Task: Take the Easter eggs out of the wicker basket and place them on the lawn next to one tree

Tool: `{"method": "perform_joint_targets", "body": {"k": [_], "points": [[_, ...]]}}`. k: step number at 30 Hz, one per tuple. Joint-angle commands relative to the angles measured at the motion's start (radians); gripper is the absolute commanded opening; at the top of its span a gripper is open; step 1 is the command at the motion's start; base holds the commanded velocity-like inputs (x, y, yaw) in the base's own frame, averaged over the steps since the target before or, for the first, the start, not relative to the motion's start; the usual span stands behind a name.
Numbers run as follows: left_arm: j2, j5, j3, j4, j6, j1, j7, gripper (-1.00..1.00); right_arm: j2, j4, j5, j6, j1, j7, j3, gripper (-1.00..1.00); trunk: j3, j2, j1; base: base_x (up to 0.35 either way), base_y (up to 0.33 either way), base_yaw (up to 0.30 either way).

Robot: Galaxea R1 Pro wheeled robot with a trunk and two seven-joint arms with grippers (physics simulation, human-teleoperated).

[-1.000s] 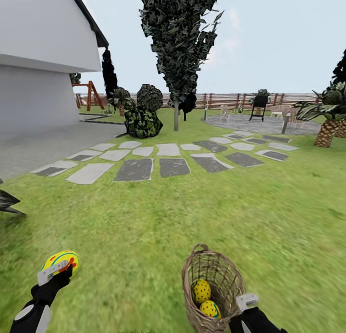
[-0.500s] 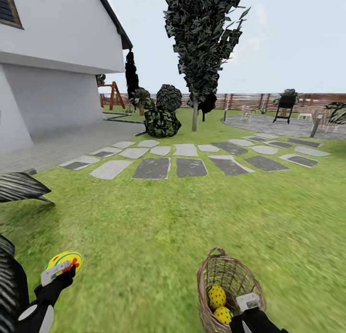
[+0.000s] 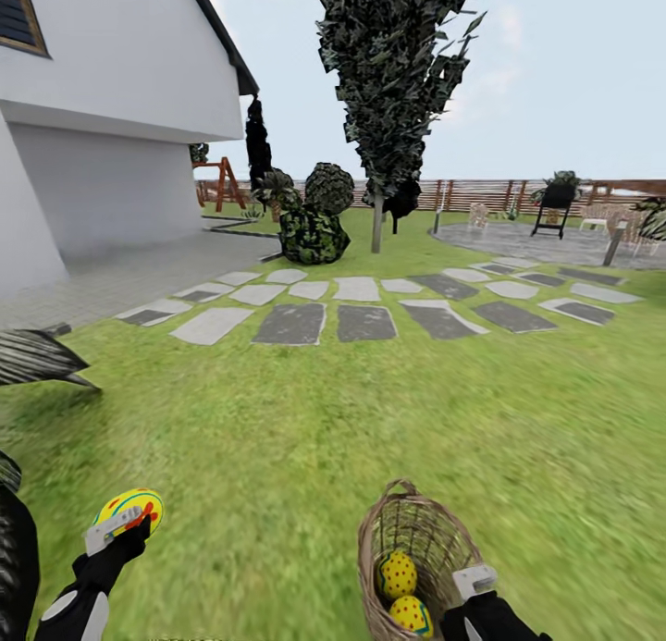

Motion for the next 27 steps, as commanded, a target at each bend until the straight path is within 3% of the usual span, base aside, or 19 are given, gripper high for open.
{"method": "perform_joint_targets", "body": {"k": [1, 10, 18, 27], "points": [[-0.002, -0.003, 0.005, 0.001, -0.002, -0.001, -0.008, -1.00, -0.001, -0.003, -0.004, 0.006, 0.000, -0.006, 0.008, 1.00, -0.001, -0.001, 0.000, 0.037, -0.144, 0.277], [-0.007, -0.003, 0.005, 0.001, -0.003, -0.002, -0.008, -1.00, -0.001, -0.001, -0.004, 0.006, 0.000, -0.007, 0.006, 1.00, -0.001, -0.001, 0.000, 0.005, -0.019, 0.293], [-0.011, -0.003, 0.004, 0.002, -0.003, -0.001, -0.008, -1.00, 0.001, 0.004, -0.004, 0.006, 0.000, -0.006, 0.007, 1.00, -0.001, -0.001, 0.000, 0.001, 0.000, 0.116], [-0.012, -0.003, 0.005, 0.002, -0.002, -0.002, -0.008, -1.00, -0.004, 0.000, -0.005, 0.006, 0.000, -0.005, 0.006, 1.00, -0.001, -0.001, 0.000, 0.290, 0.031, 0.039]]}}
